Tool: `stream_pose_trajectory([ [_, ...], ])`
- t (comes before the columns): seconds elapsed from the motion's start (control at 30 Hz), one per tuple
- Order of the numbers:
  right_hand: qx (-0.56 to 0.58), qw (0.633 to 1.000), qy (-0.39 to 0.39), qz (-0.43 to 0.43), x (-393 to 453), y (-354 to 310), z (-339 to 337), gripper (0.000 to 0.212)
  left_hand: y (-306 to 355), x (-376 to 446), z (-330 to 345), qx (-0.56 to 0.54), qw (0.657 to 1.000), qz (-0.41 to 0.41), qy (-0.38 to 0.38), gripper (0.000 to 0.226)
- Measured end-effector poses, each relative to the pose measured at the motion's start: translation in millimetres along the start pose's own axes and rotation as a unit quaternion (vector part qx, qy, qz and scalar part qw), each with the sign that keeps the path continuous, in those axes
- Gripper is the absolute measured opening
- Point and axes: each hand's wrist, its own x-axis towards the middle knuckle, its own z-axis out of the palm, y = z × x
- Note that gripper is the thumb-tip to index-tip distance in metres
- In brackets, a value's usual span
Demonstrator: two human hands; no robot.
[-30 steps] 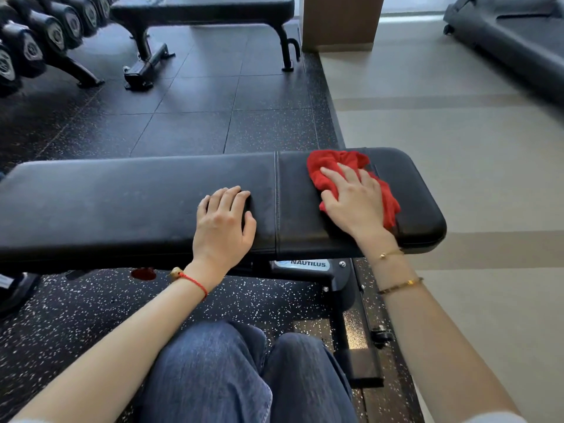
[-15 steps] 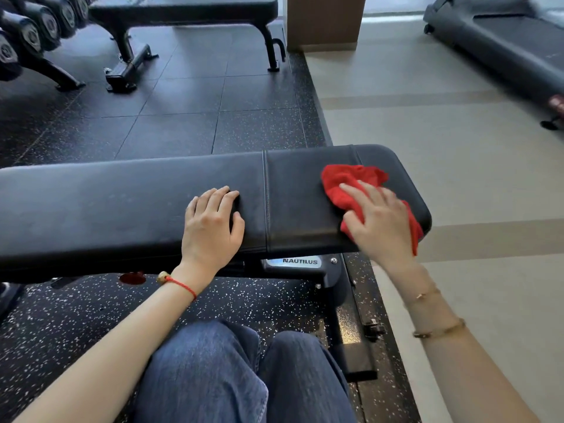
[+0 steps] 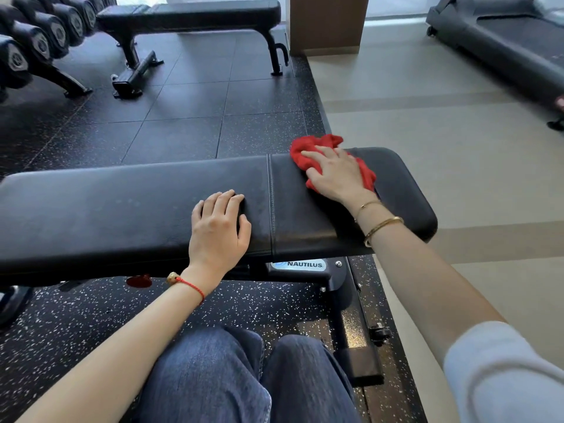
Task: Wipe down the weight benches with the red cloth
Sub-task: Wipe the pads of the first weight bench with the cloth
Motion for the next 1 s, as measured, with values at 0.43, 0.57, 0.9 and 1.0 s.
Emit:
stream_pose_trajectory([
  [0.43,0.02,0.996,0.082,0.013,-70.1,48.5,-7.6,0.05,-0.5,-0.1,0.3,0.002,1.0,0.003,0.002,0.045],
  [0.57,0.007,0.996,0.064,0.064,-29.1,38.4,-5.6,0.047,0.2,0.3,0.1,0.006,1.0,0.001,0.005,0.045],
  [0.9,0.04,0.993,0.021,-0.104,-93.5,-44.5,15.2,0.051,-0.1,-1.0,-1.2,-0.006,1.0,0.003,0.006,0.047],
  [1.0,0.042,0.995,0.063,-0.071,-131.7,-13.9,9.4,0.054,-2.2,-1.2,-0.6,-0.004,1.0,0.005,0.002,0.048],
])
